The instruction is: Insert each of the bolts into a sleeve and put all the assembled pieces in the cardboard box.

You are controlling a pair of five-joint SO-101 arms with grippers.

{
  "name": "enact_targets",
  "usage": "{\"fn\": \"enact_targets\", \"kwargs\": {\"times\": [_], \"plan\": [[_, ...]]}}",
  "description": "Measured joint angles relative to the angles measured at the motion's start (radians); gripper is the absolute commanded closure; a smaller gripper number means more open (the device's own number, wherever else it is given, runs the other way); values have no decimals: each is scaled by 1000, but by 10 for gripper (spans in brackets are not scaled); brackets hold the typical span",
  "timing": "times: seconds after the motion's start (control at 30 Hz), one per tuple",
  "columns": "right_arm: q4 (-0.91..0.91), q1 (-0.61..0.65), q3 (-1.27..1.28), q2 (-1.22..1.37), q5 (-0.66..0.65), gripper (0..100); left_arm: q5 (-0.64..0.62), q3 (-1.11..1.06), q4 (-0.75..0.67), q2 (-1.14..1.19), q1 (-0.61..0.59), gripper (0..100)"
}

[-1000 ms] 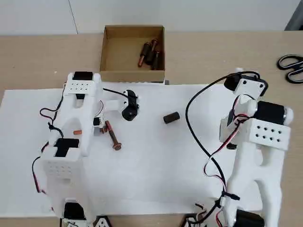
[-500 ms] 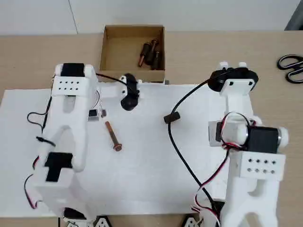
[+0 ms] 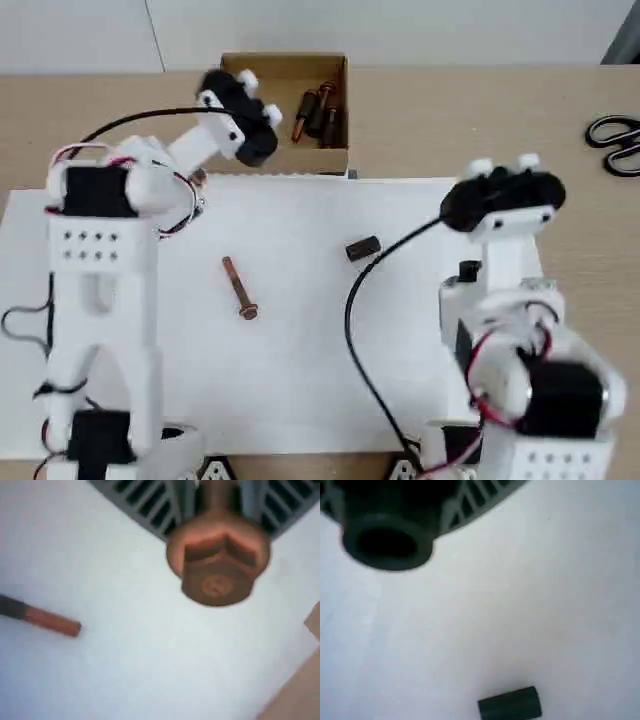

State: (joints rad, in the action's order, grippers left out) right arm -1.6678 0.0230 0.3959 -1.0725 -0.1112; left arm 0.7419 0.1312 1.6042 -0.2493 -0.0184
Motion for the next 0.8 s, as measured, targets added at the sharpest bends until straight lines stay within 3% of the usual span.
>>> {"fn": "enact_targets", "kwargs": {"times": [0.17, 0.37, 0.6, 0.8], "plan": [[57, 8, 176, -241, 0, 995, -256, -180, -204, -199, 0, 994], [229, 11, 434, -474, 0, 995, -522, -551, -493, -511, 0, 994], [474, 18, 741, -643, 0, 995, -974, -1062, -914, -907, 0, 994], [600, 163, 928, -727, 12, 995, -1181, -1378, -1057, -1171, 49, 994]]}}
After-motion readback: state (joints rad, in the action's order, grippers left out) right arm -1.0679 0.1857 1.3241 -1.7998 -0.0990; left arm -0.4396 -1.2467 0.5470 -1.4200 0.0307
